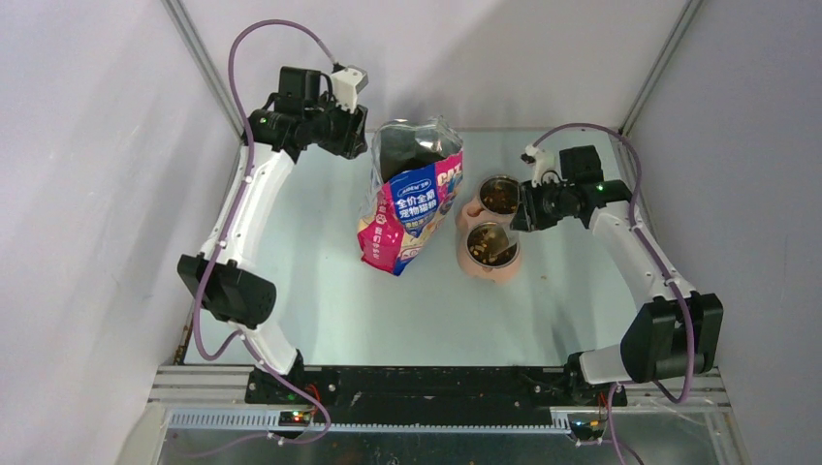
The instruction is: Serve the pet food
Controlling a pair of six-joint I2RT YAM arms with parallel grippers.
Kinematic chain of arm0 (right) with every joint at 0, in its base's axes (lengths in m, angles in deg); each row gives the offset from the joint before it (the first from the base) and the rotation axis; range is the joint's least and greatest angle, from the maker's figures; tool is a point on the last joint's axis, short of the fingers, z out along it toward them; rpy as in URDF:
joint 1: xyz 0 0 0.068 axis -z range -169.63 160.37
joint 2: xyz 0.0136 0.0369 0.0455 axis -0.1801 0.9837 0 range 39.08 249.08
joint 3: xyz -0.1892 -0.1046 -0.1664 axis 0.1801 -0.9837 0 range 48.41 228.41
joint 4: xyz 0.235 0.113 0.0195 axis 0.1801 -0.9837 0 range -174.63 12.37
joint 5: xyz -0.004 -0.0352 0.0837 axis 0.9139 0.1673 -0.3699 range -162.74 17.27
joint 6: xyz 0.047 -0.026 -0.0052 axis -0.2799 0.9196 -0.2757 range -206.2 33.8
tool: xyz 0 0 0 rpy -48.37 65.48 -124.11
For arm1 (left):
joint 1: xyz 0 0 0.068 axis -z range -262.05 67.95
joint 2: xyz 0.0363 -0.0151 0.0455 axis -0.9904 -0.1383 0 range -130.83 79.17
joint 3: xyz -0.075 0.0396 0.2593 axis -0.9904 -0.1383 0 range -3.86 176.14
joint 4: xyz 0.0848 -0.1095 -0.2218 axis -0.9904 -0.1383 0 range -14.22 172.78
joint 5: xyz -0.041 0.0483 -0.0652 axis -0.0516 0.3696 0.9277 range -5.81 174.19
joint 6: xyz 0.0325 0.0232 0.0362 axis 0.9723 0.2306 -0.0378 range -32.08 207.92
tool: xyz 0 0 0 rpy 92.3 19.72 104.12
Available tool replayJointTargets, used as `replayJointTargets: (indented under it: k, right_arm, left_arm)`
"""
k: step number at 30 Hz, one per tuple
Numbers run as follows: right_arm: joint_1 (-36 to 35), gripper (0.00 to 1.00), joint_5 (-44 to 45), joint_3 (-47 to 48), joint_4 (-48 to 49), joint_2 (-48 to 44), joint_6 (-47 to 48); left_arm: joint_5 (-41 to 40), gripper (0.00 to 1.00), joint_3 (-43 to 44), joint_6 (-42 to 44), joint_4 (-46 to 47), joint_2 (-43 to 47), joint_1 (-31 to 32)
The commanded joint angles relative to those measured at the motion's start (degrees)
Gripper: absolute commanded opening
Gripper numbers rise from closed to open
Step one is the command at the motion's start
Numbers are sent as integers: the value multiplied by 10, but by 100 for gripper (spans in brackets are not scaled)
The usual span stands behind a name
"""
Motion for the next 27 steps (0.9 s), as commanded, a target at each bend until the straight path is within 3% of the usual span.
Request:
replayJointTargets:
  k: [1, 15, 24, 27]
  right_arm:
    - [-12, 0, 15, 39, -12, -12, 28]
    - [64, 0, -23, 96, -76, -34, 27]
    - [259, 0, -23, 136, -163, -36, 66]
    - [283, 6, -55, 133, -196, -27, 117]
  left_arm:
    - [12, 54, -2, -2, 9, 33, 2]
    - [12, 55, 15, -15, 8, 21, 3]
    - [13, 56, 18, -2, 7, 45, 9]
    - [17, 56, 15, 3, 6, 60, 10]
